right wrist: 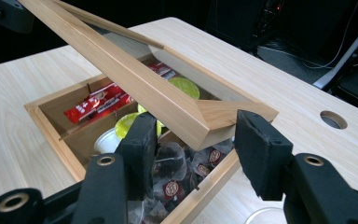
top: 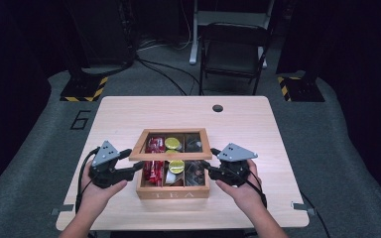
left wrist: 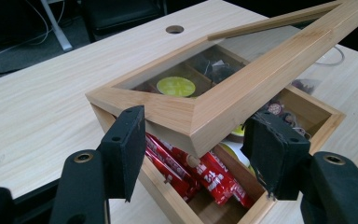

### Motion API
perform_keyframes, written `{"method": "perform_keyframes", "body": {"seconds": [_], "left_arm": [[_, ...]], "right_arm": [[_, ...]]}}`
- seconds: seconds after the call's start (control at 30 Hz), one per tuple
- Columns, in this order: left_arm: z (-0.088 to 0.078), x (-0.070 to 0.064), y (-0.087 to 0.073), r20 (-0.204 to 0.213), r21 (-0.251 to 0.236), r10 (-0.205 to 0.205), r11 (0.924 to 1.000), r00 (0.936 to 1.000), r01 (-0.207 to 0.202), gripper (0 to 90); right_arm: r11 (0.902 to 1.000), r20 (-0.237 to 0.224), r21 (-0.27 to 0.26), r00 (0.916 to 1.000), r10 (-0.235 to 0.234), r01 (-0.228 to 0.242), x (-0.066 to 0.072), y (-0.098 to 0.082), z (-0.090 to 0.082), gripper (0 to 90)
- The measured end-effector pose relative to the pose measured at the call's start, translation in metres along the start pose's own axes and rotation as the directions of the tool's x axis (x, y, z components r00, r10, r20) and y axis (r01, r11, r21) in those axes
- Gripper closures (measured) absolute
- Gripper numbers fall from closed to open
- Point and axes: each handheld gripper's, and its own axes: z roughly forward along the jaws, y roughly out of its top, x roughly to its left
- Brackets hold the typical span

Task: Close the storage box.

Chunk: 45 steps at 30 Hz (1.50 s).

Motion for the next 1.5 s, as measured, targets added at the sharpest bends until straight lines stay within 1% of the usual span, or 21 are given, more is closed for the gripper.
{"method": "perform_keyframes", "body": {"seconds": [0.3,0.37,0.4,0.43,0.47,0.5,0.53,0.67,0.73,0.77,0.8,0.83,0.87,0.9,1.03,1.07,1.1,1.27,1.37,1.47,1.5], "left_arm": [[0.0,-0.005,-0.01,-0.007,0.006,0.012,0.9999,0.9999,-0.012,39.6],[0.0,-0.006,-0.012,-0.005,0.004,0.008,1.0,1.0,-0.008,39.6],[0.0,-0.006,-0.013,-0.005,0.004,0.007,1.0,1.0,-0.007,39.6],[0.0,-0.007,-0.015,-0.005,0.002,0.007,1.0,1.0,-0.007,39.6],[0.0,-0.007,-0.016,-0.006,-0.004,0.002,1.0,1.0,-0.002,39.6],[0.0,-0.007,-0.017,-0.003,0.002,0.006,1.0,1.0,-0.006,39.6],[0.0,-0.008,-0.019,-0.004,-0.002,0.006,1.0,1.0,-0.006,39.6],[0.001,-0.009,-0.024,-0.009,-0.011,0.01,0.9999,0.9999,-0.01,39.6],[0.001,-0.01,-0.025,-0.006,-0.005,0.014,0.9999,0.9999,-0.014,39.6],[0.001,-0.01,-0.026,-0.007,-0.004,0.011,0.9999,0.9999,-0.011,39.6],[0.001,-0.011,-0.027,-0.005,-0.002,0.013,0.9999,0.9999,-0.013,39.6],[0.001,-0.011,-0.027,-0.007,0.0,0.015,0.9999,0.9999,-0.015,39.6],[0.001,-0.011,-0.028,-0.011,-0.004,0.016,0.9999,0.9998,-0.016,39.6],[0.001,-0.012,-0.029,-0.003,0.005,0.018,0.9998,0.9998,-0.018,39.6],[0.001,-0.013,-0.034,-0.002,0.005,0.01,0.9999,0.9999,-0.01,39.6],[0.001,-0.014,-0.035,-0.002,0.01,0.015,0.9998,0.9999,-0.015,39.6],[0.002,-0.014,-0.036,-0.003,0.013,0.02,0.9997,0.9998,-0.02,39.6],[0.004,-0.017,-0.044,-0.012,0.013,0.041,0.9991,0.9991,-0.041,39.6],[0.005,-0.017,-0.049,-0.007,0.013,0.033,0.9994,0.9994,-0.032,39.6],[0.007,-0.017,-0.055,0.007,0.008,0.005,1.0,1.0,-0.005,39.8],[0.007,-0.017,-0.056,0.006,0.011,0.011,0.9999,0.9999,-0.011,39.8]], "right_arm": [[1.0,-0.006,-0.003,1.0,-0.005,0.005,0.005,-0.01,-0.001,49.5],[1.0,0.0,0.001,1.0,-0.004,0.004,0.006,-0.012,-0.001,49.5],[0.9999,-0.003,0.005,0.9999,-0.014,0.014,0.006,-0.012,-0.001,49.5],[0.9999,0.001,0.013,1.0,-0.005,0.005,0.007,-0.013,-0.001,49.5],[0.9999,0.001,0.01,0.9999,-0.013,0.013,0.007,-0.014,0.0,49.4],[0.9998,-0.004,0.011,0.9998,-0.019,0.019,0.008,-0.015,0.0,49.5],[0.9998,-0.001,0.019,1.0,-0.007,0.007,0.009,-0.016,-0.001,49.5],[0.9996,-0.002,0.021,0.9998,-0.018,0.018,0.01,-0.019,-0.001,49.5],[0.9996,-0.001,0.023,0.9999,-0.015,0.015,0.011,-0.021,-0.001,49.4],[0.9994,-0.004,0.024,0.9997,-0.024,0.024,0.011,-0.021,0.0,49.4],[0.9996,-0.003,0.026,0.9999,-0.015,0.015,0.012,-0.023,0.0,49.4],[0.9994,-0.002,0.023,0.9997,-0.024,0.024,0.012,-0.023,0.0,49.3],[0.9995,-0.004,0.028,0.9998,-0.017,0.017,0.012,-0.024,0.0,49.3],[0.9994,-0.007,0.031,0.9998,-0.018,0.018,0.013,-0.025,0.0,49.3],[0.9992,-0.013,0.036,0.9997,-0.019,0.019,0.014,-0.03,0.0,49.3],[0.9994,-0.014,0.034,0.9998,-0.011,0.011,0.015,-0.031,0.0,49.2],[0.9992,-0.018,0.032,0.9996,-0.023,0.024,0.014,-0.032,0.001,49.2],[0.9991,-0.015,0.04,0.9998,-0.013,0.013,0.018,-0.04,0.001,49.2],[0.9991,-0.02,0.04,0.9997,-0.011,0.012,0.019,-0.044,0.002,49.2],[0.9992,-0.017,0.041,0.9998,-0.003,0.004,0.021,-0.048,0.003,49.2],[0.9987,-0.021,0.052,0.9998,0.002,-0.001,0.021,-0.05,0.003,49.2]]}}
